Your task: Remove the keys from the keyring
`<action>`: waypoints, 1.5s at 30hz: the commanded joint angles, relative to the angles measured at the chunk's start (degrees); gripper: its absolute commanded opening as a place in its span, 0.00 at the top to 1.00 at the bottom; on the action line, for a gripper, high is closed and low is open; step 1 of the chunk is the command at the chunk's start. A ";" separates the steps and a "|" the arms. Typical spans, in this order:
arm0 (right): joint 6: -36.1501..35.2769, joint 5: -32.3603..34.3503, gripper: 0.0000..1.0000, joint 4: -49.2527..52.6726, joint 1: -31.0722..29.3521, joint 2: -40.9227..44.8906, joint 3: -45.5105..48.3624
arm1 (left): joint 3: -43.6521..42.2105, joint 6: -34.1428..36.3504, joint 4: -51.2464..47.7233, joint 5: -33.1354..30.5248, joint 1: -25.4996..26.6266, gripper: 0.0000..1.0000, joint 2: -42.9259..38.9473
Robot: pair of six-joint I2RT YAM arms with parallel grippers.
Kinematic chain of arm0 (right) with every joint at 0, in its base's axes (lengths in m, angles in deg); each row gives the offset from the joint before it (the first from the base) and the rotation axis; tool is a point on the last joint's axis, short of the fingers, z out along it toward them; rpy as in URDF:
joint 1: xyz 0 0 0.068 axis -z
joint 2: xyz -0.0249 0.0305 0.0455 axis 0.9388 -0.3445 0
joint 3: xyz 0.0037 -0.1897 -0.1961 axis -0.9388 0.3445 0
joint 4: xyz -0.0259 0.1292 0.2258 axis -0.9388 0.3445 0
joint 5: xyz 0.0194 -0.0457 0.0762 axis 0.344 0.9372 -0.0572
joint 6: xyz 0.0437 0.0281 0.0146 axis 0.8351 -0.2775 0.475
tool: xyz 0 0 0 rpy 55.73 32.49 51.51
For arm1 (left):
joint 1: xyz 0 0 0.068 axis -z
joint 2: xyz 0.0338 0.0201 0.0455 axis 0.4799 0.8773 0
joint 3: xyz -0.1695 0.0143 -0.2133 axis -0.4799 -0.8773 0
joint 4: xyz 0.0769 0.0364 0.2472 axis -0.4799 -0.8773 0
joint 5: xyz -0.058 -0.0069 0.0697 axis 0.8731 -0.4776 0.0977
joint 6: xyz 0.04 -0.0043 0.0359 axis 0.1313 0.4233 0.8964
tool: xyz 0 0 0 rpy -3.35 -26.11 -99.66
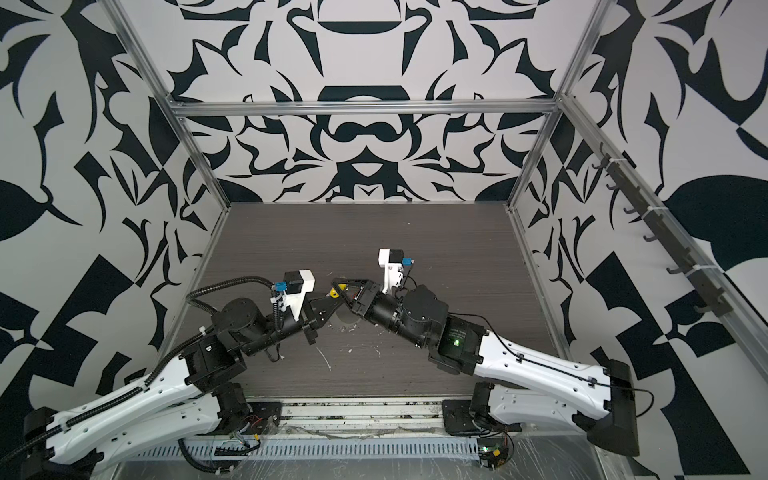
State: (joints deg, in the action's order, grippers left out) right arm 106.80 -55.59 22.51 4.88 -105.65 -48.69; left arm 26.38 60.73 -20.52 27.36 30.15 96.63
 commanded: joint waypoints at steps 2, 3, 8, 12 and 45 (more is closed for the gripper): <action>-0.92 0.59 0.72 -1.73 0.22 -0.05 -2.53 | 0.30 -2.05 -0.50 5.00 0.33 1.00 -1.61; -1.03 0.59 0.72 -1.41 0.28 0.01 -2.82 | 0.05 -2.24 -0.44 5.44 0.33 1.00 -1.76; -1.73 0.46 0.70 0.84 0.38 -0.05 -4.33 | -0.93 -2.31 -0.49 7.84 0.32 1.00 -2.76; -1.89 -0.32 0.70 1.60 0.46 -0.75 -5.44 | -1.80 -2.46 -0.35 8.36 0.33 1.00 -3.72; -5.93 -3.63 0.54 3.74 0.99 -4.86 -12.75 | -4.14 -3.93 1.14 8.89 0.32 1.00 -6.63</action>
State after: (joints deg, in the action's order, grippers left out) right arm 103.50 -62.06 30.25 4.81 -110.20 -57.65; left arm 23.26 56.93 -20.26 30.50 29.71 90.86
